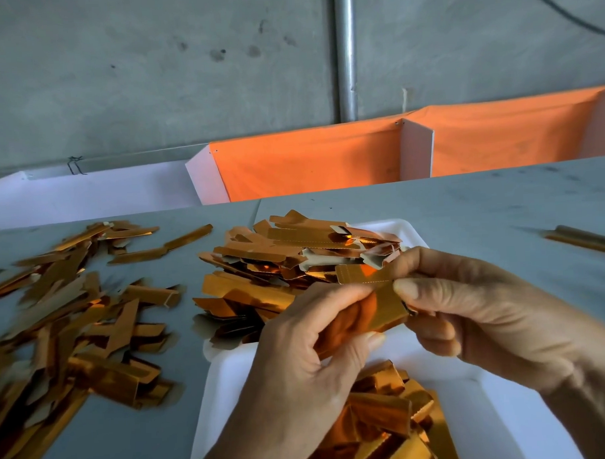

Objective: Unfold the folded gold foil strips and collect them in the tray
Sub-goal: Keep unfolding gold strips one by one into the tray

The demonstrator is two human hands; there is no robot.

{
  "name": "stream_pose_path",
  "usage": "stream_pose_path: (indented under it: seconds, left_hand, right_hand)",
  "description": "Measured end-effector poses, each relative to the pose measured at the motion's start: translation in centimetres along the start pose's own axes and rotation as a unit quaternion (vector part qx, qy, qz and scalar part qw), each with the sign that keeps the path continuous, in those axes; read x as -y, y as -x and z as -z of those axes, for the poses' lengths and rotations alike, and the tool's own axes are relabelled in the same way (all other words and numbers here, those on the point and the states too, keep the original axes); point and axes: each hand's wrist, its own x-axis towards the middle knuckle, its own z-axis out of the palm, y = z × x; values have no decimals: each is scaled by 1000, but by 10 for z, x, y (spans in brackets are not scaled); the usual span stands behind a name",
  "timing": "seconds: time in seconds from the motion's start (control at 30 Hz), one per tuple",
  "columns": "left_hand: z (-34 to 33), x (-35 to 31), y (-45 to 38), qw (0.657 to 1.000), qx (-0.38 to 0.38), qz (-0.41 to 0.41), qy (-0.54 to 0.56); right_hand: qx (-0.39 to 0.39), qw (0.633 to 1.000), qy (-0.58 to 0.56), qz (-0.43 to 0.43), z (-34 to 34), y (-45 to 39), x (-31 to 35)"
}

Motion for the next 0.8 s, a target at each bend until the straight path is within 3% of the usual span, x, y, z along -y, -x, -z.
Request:
stream_pose_path:
  seconds: [0.47,0.8]
  left_hand:
    - [3,-1,1,1000,-5,-2,-30]
    - [4,-2,1,996,-13,-13,-89]
  right_hand:
    - [65,998,10,6,5,6,6]
    - [-10,993,116,32,-4,4,4]
